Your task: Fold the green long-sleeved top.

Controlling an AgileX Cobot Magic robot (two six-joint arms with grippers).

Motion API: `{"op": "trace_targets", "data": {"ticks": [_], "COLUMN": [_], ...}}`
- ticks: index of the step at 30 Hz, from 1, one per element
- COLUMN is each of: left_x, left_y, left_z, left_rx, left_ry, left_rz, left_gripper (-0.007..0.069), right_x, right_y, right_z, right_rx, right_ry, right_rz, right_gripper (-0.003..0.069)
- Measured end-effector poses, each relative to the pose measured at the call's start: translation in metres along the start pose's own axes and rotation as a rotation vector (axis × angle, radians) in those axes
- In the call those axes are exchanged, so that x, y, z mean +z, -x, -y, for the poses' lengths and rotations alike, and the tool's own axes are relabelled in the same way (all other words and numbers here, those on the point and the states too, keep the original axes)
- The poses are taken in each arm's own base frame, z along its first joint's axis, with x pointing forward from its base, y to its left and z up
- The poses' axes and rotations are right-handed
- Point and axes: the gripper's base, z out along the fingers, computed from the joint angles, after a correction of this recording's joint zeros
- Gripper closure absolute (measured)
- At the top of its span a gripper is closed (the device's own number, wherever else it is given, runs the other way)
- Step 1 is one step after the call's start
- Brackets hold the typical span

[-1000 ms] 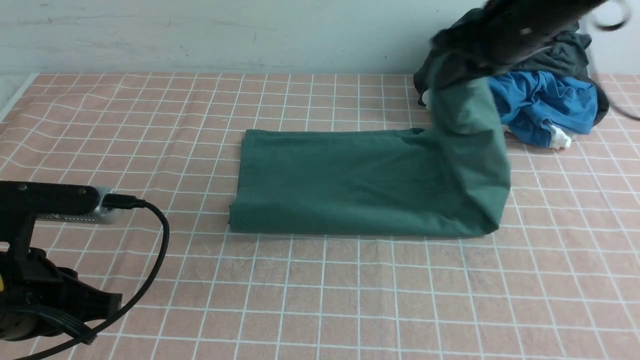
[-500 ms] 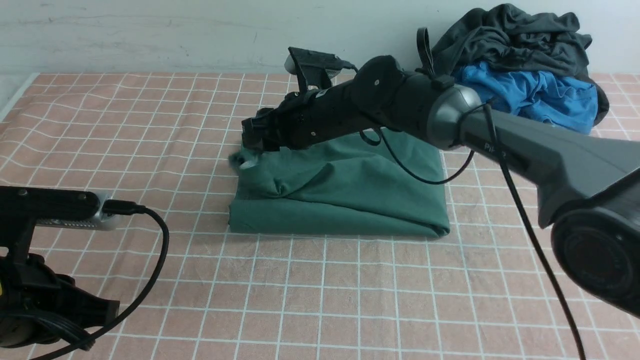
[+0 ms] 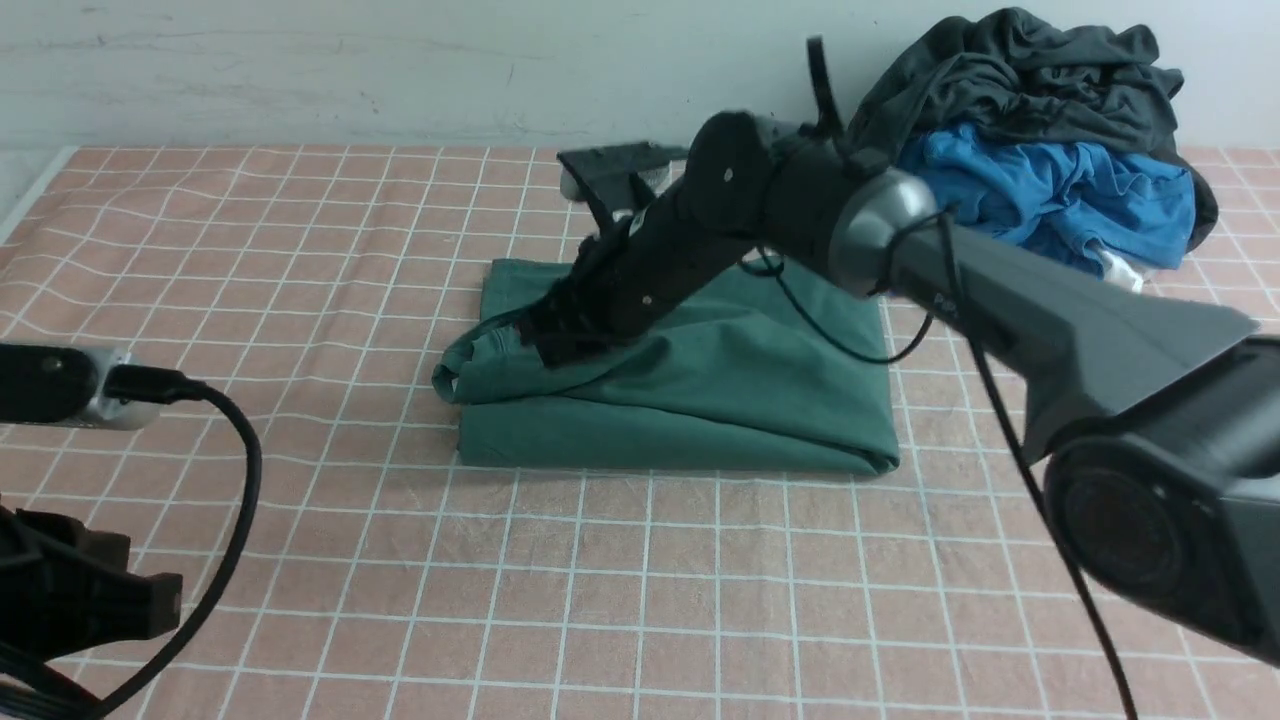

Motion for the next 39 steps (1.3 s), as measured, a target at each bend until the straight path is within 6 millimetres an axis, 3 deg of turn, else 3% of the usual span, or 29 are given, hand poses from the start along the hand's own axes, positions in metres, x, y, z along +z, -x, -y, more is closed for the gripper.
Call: {"op": "trace_targets", "data": {"ticks": [3,6,7,8,11,15,17,20,23,25,29,30,31,32,33,35,36,37,38,39], "left_x": [-0.013,-0.028,-0.039,-0.038,-0.049,-0.053,-0.055,-0.058,-0.059,-0.059,-0.059,-0.059,-0.059,-0.059,-0.059,-0.059,-0.059,-0.059,-0.059,-0.059], "left_y": [-0.007,-0.014,-0.022,-0.024,-0.043,-0.063,-0.066,-0.068,-0.068,-0.068,-0.068,-0.068,-0.068,-0.068,-0.068,-0.068,-0.067,-0.067,-0.067,-0.067], "left_z": [-0.001,-0.003,-0.004,-0.004,-0.006,-0.007,-0.007,-0.008,-0.009,-0.009,-0.010,-0.010,-0.010,-0.010,-0.010,-0.010,-0.010,-0.010,-0.010,-0.011], "left_rx": [-0.003,-0.003,-0.001,0.002,0.017,0.030,0.030,0.046,0.068,0.076,0.093,0.095,0.096,0.096,0.097,0.097,0.101,0.101,0.116,0.128], "left_ry": [-0.016,-0.029,-0.040,-0.041,-0.056,-0.074,-0.076,-0.068,-0.052,-0.047,-0.034,-0.033,-0.032,-0.032,-0.031,-0.031,-0.029,-0.029,-0.017,-0.008], "left_rz": [0.111,0.225,0.314,0.319,0.468,0.634,0.663,0.708,0.717,0.720,0.723,0.723,0.723,0.723,0.724,0.724,0.724,0.724,0.725,0.726], "left_gripper": [0.0625,0.0625,0.0625,0.0625,0.0625,0.0625,0.0625,0.0625,0.0625,0.0625,0.0625,0.0625,0.0625,0.0625,0.0625,0.0625,0.0625,0.0625,0.0625,0.0625], "right_x": [0.013,0.003,-0.013,-0.014,-0.062,-0.097,-0.093,-0.065,-0.051,-0.051,-0.091,-0.108,-0.159,-0.164,-0.215,-0.276,-0.303,-0.303,-0.348,-0.361], "right_y": [-0.007,0.000,0.008,0.009,0.029,0.032,0.027,-0.005,-0.017,-0.016,0.007,0.014,0.030,0.031,0.039,0.041,0.038,0.037,0.024,0.017], "right_z": [-0.012,-0.024,-0.032,-0.032,-0.039,-0.013,-0.001,0.028,0.024,0.018,-0.003,-0.008,-0.025,-0.027,-0.043,-0.062,-0.070,-0.070,-0.082,-0.085], "right_rx": [-0.015,-0.045,-0.086,-0.091,-0.208,-0.228,-0.188,-0.100,-0.112,-0.126,-0.145,-0.156,-0.181,-0.183,-0.207,-0.226,-0.227,-0.225,-0.222,-0.221], "right_ry": [0.014,0.023,0.015,0.012,-0.089,-0.299,-0.338,-0.379,-0.355,-0.350,-0.339,-0.347,-0.367,-0.367,-0.388,-0.409,-0.421,-0.424,-0.443,-0.451], "right_rz": [-0.023,-0.009,-0.001,0.001,0.039,-0.015,-0.048,-0.186,-0.235,-0.228,-0.129,-0.097,-0.008,-0.001,0.095,0.213,0.264,0.261,0.328,0.339], "right_gripper": [0.0663,0.0669,0.0670,0.0670,0.0670,0.0670,0.0670,0.0671,0.0671,0.0671,0.0671,0.0671,0.0671,0.0671,0.0671,0.0671,0.0671,0.0671,0.0671,0.0671]}}
